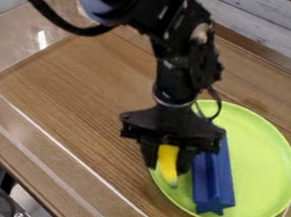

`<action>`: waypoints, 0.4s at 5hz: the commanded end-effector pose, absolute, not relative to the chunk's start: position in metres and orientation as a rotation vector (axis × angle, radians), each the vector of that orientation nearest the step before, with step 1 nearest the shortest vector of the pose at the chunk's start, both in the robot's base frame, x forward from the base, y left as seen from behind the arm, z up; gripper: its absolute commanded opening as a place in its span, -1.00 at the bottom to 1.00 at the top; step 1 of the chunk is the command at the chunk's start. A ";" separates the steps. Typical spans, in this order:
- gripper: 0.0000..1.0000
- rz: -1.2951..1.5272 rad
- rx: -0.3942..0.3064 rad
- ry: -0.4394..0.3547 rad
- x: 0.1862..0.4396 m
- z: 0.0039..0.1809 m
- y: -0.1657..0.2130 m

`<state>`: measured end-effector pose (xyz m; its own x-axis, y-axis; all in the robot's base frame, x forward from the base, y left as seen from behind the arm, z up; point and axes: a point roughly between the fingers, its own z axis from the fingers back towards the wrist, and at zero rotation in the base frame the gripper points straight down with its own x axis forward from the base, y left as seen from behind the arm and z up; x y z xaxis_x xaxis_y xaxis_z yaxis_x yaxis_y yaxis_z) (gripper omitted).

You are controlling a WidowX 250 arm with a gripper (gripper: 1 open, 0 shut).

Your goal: Put the banana in the green plate

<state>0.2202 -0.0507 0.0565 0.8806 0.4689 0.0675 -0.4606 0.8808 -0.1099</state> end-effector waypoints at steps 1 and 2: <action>-1.00 0.490 -0.116 -0.156 0.232 0.082 -0.047; -1.00 0.492 -0.124 -0.175 0.238 0.099 -0.044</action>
